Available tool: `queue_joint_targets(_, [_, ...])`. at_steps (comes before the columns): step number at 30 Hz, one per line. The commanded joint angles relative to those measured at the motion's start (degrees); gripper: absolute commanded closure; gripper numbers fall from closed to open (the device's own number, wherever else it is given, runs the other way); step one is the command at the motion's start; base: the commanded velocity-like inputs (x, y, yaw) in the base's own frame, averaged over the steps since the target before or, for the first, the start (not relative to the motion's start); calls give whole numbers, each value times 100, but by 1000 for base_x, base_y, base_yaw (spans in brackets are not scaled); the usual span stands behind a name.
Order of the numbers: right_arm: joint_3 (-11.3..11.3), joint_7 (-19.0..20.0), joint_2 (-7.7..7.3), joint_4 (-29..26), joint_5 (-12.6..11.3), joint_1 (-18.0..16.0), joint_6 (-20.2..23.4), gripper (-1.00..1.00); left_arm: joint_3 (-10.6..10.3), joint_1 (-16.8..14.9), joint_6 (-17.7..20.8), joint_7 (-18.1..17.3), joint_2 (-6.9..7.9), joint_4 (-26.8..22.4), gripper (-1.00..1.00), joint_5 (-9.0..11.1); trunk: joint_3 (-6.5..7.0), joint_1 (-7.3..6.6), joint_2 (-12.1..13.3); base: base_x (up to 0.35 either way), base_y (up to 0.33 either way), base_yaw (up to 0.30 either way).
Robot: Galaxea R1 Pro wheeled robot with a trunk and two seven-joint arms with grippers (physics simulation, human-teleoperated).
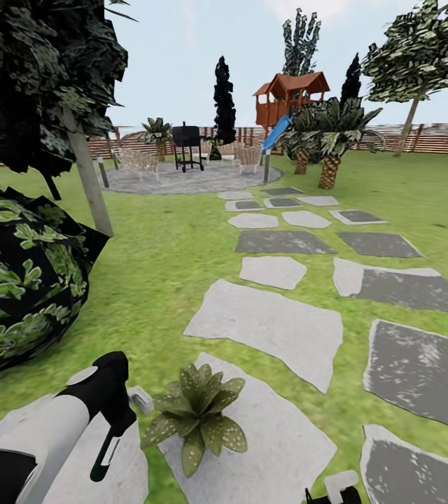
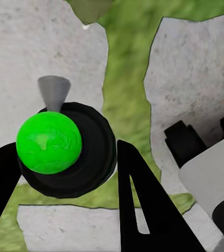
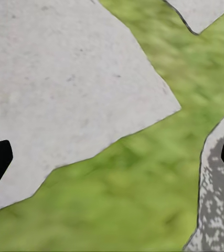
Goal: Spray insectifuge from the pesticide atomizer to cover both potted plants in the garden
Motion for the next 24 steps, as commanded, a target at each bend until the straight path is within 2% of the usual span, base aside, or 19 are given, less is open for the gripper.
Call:
queue_joint_targets(1, [45, -59, -1, 5, 41, -3, -2, -100, -19, -2, 36, -55, 4, -10, 100, -35, -6, -1, -2, 1, -29, 6])
queue_joint_targets(6, [45, -59, -1, 6, 41, -3, 0, -100, -13, -2, 36, -55, 13, -11, 100, -28, -6, -1, -2, 0, -28, 173])
queue_joint_targets(12, [45, -59, -1, 3, 43, -3, -4, -100, -13, -2, 36, -55, 14, -16, 100, -28, -6, -1, -2, -22, -236, 248])
queue_joint_targets(24, [45, -59, -1, 6, 41, -3, -1, -100, -13, -2, 36, -51, 14, -12, 100, -28, -6, -1, -2, -201, -231, 14])
